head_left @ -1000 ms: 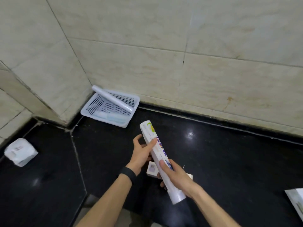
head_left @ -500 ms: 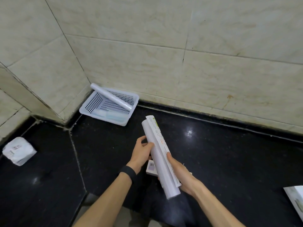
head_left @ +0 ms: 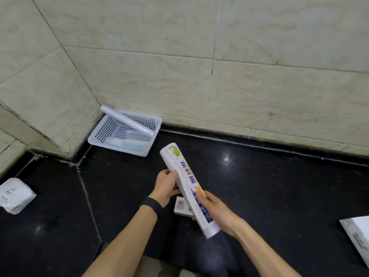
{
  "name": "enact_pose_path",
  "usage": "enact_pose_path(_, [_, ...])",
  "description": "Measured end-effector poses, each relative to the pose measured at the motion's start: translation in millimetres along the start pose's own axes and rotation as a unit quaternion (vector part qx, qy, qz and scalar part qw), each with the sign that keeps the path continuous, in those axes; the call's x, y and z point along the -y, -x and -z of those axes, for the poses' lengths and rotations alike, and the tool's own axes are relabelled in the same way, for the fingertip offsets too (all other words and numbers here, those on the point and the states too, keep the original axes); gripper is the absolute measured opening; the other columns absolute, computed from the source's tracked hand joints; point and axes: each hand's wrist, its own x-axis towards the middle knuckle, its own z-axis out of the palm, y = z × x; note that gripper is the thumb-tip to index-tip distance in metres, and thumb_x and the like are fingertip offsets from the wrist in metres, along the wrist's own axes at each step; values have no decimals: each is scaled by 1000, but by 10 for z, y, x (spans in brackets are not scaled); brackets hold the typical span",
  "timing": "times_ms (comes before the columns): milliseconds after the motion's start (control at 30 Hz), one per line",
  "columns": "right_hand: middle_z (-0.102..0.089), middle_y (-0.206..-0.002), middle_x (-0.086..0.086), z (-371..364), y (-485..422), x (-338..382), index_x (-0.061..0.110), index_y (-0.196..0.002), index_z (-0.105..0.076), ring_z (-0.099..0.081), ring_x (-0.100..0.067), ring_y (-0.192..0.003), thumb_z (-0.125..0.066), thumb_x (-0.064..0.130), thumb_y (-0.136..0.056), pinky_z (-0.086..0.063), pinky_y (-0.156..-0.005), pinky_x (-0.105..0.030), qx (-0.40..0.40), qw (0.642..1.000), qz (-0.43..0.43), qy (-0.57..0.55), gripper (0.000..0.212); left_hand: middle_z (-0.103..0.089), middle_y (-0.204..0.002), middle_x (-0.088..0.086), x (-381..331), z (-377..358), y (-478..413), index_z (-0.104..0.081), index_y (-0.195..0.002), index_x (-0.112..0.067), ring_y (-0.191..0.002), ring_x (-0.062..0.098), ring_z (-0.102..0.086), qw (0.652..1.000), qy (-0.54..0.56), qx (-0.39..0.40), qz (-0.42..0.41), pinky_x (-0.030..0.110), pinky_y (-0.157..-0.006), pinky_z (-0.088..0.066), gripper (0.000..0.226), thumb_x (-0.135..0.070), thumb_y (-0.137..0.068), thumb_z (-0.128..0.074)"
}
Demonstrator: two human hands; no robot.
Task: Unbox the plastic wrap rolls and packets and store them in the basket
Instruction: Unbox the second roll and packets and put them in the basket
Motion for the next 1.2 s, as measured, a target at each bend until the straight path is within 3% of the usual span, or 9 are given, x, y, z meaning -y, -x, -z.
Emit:
enact_pose_path(167, [-75, -104, -10, 92, 29, -8, 20, -128, -57, -73, -29, -82, -51, 48, -99, -60, -73, -35, -3, 1000, -11, 0, 40, -69, -107, 12, -57, 38, 12, -54, -122, -8, -95, 25, -70, 999, 33, 9, -11, 39, -69, -58, 30, -16, -95, -63])
enact_pose_path(467, [-74, -111, -11, 356, 114, -43, 20, -121, -64, -73, -32, -92, -58, 45, -98, -61, -82, -46, -47, 999, -4, -28, 35, -65, -120, 14, -273, 140, -70, -55, -128, -9, -107, 33, -66, 993, 92, -30, -70, 47, -78, -58, 42, -23, -91, -68])
enact_pose_path(567, [-73, -107, -9, 562, 240, -128, 21, -116, -66, -72, -25, -87, -60, 39, -98, -61, -75, -37, -101, 995, 19, -2, 27, -63, -121, 13, -302, 194, -77, -54, -130, -10, -110, 33, -62, 990, 115, -55, -64, 52, -85, -55, 42, -25, -93, -66])
enact_pose_path(700, [-71, -94, 7, 930, 411, -333, 30, -109, -64, -66, -5, -72, -63, 37, -96, -55, -65, -26, -253, 960, 37, 112, 15, -60, -120, 12, -244, 220, -54, -52, -128, -14, -112, 33, -58, 989, 137, -46, -42, 53, -86, -52, 36, -26, -95, -63])
enact_pose_path(800, [-69, -106, 16, 1230, 496, -564, 40, -122, -52, -66, -13, -91, -62, 41, -94, -50, -75, -33, -321, 911, 39, 255, 29, -60, -113, 10, -154, 151, -24, -50, -122, -16, -109, 32, -58, 989, 144, -34, -27, 53, -87, -51, 30, -27, -96, -61])
enact_pose_path(900, [-64, -118, 4, 1423, 553, -830, 37, -136, -40, -61, -22, -102, -62, 37, -94, -47, -79, -35, -346, 876, 46, 333, 47, -61, -116, 12, -75, 48, 13, -50, -124, -12, -107, 32, -59, 990, 136, -20, -15, 51, -83, -52, 34, -27, -96, -62])
enact_pose_path(1000, [-56, -135, -4, 1455, 595, -1042, 31, -148, -34, -53, -25, -116, -63, 37, -92, -43, -91, -33, -325, 864, 34, 383, 63, -60, -124, 16, 7, -48, 34, -50, -133, -9, -111, 35, -59, 992, 126, -6, -4, 50, -79, -54, 45, -27, -94, -64])
enact_pose_path(1100, [-31, -159, 1, 1418, 602, -1231, 25, -158, -16, -32, -26, -142, -63, 47, -89, -30, -115, -34, -268, 856, -19, 442, 86, -60, -125, 16, 89, -135, 50, -51, -132, -8, -111, 35, -60, 995, 104, 9, 1, 51, -81, -54, 46, -28, -93, -65])
enact_pose_path(1200, [-21, -165, 4, 1358, 585, -1353, 26, -159, -12, -15, -23, -151, -55, 53, -90, -21, -122, -36, -257, 839, -24, 479, 86, -62, -122, 17, 169, -205, 85, -53, -126, -8, -109, 36, -61, 997, 80, 19, 5, 51, -82, -54, 39, -28, -94, -64])
